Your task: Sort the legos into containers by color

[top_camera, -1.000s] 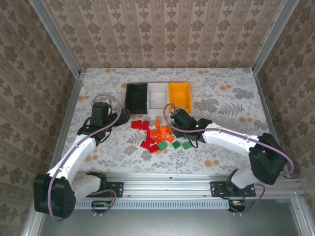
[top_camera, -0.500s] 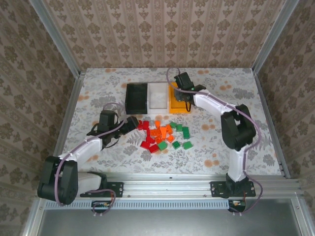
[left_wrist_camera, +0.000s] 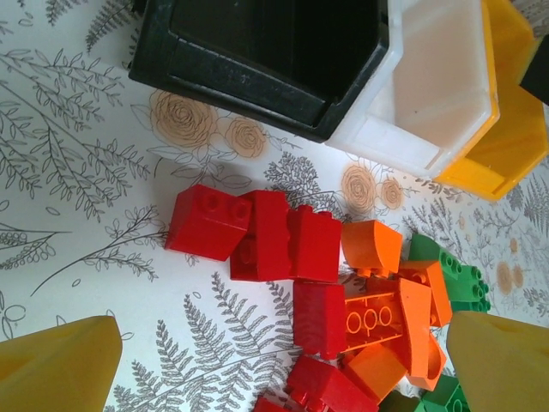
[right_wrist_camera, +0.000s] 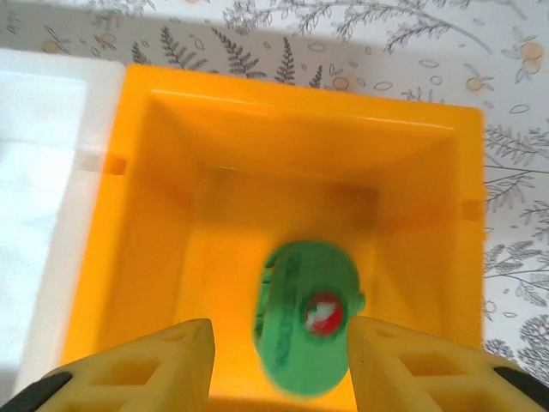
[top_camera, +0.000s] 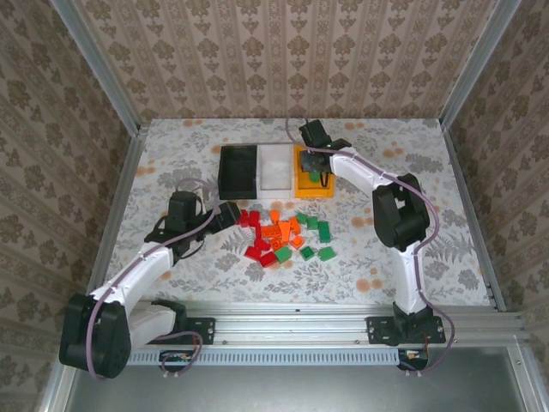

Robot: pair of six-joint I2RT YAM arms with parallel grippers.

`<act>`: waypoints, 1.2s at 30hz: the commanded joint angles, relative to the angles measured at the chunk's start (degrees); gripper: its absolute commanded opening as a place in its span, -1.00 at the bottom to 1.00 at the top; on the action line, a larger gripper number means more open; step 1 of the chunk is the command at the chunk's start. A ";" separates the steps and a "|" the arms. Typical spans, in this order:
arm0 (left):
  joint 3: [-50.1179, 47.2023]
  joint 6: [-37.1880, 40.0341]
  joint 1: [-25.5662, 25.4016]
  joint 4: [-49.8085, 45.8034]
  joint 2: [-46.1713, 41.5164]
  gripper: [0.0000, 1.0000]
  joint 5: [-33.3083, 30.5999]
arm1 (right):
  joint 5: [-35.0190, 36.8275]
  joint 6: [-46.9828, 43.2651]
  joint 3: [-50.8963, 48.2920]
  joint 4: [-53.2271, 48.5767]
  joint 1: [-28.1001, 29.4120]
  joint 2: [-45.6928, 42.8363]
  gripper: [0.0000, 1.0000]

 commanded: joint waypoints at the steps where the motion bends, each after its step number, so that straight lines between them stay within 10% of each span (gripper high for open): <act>1: 1.41 1.79 -0.30 -1.69 0.37 0.99 -0.77 | 2.48 -0.75 -1.96 -1.14 0.66 -8.49 -0.09; 12: -2.71 -1.37 -6.69 4.66 1.47 0.99 0.80 | -2.22 5.98 -40.42 1.67 9.58 -32.28 0.14; 24: -5.37 -3.30 -12.34 6.81 -0.75 1.00 -1.20 | -6.20 5.72 -45.77 3.13 11.43 -26.21 0.27; 36: -3.57 -1.66 -12.34 3.43 -1.59 1.00 -2.71 | 0.33 6.58 -45.82 1.93 11.17 -25.41 -0.49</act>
